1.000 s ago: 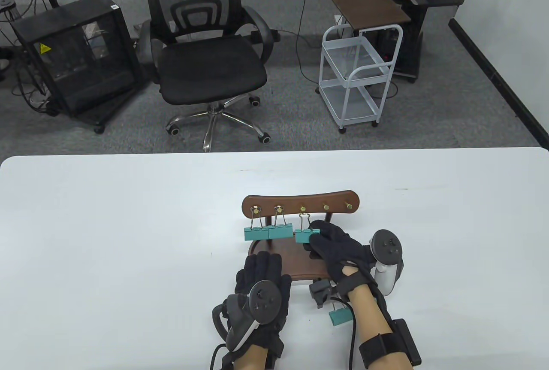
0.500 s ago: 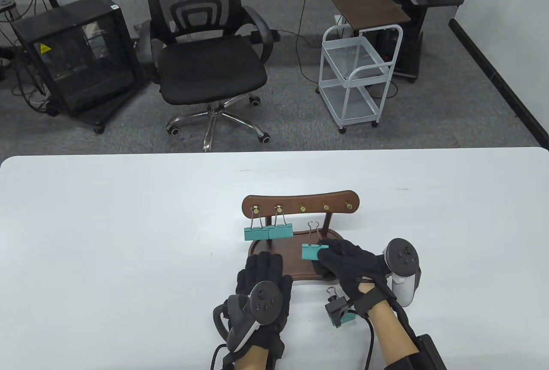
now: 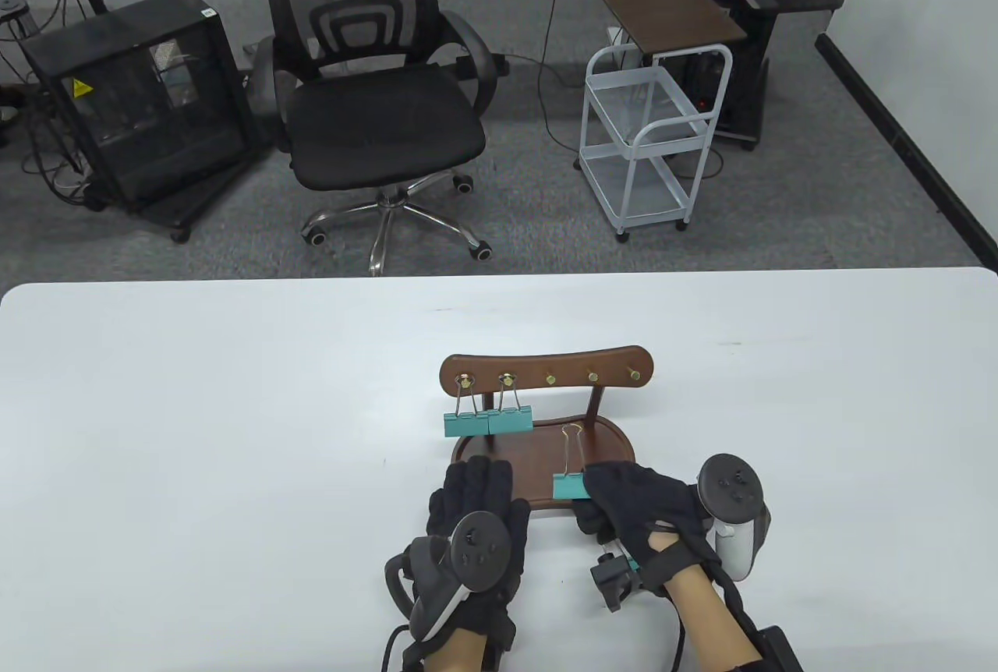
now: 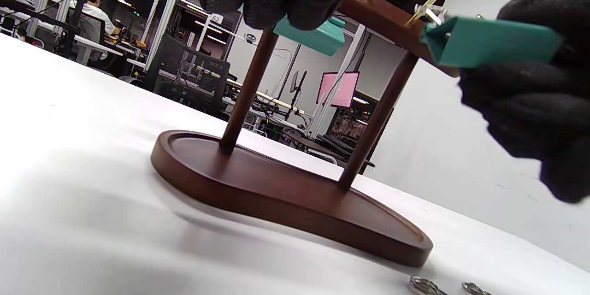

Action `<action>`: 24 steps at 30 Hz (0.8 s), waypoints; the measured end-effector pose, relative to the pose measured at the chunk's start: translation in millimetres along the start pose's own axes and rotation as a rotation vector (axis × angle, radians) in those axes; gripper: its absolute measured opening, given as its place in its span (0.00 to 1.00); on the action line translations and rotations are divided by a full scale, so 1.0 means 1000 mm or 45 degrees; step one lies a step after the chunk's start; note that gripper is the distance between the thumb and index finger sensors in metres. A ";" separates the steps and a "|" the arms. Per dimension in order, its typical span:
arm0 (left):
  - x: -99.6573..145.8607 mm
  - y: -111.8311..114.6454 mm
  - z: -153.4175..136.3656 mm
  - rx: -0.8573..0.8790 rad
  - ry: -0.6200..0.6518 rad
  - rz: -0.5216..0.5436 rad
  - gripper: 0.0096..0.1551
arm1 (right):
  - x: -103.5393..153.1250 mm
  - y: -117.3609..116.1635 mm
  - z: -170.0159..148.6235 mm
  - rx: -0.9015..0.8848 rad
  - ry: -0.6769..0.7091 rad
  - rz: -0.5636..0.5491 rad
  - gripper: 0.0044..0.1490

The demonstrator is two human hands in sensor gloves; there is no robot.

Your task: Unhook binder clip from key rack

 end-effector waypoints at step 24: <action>0.000 -0.001 -0.001 0.014 -0.008 0.009 0.36 | 0.007 -0.049 0.009 0.922 -0.290 0.258 0.30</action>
Point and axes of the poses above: the tracker on the back of each hand, its own z axis roughly to the thumb side, its own x axis roughly from the fingertips to the wrist, y = z × x, the point moved 2 cm from there along -x, roughly from the wrist to the fingertips, and after that the axes turned 12 degrees about x, right-handed, at the moved point
